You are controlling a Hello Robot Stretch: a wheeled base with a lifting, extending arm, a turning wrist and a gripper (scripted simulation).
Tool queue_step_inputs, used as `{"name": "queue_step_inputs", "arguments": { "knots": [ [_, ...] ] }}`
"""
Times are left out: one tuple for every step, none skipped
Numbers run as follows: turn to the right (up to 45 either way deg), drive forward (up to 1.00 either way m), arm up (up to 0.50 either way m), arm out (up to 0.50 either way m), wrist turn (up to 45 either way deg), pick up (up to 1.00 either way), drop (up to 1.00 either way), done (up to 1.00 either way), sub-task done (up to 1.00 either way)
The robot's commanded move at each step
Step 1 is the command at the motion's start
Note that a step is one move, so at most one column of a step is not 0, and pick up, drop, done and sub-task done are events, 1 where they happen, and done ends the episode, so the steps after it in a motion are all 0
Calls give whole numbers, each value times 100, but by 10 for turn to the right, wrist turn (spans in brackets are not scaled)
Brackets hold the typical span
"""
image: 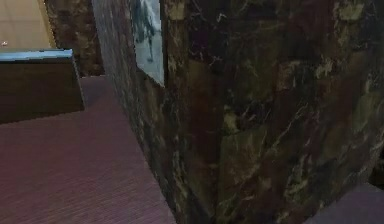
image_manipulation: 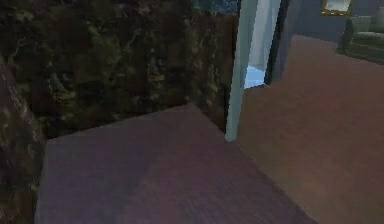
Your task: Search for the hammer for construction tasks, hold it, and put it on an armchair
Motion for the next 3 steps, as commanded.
{"name": "queue_step_inputs", "arguments": {
  "knots": [
    [0,30,0,0,0,0,0,0,0],
    [-300,0,0,0,0,0,0,0,0],
    [0,100,0,0,0,0,0,0,0]
  ]
}}
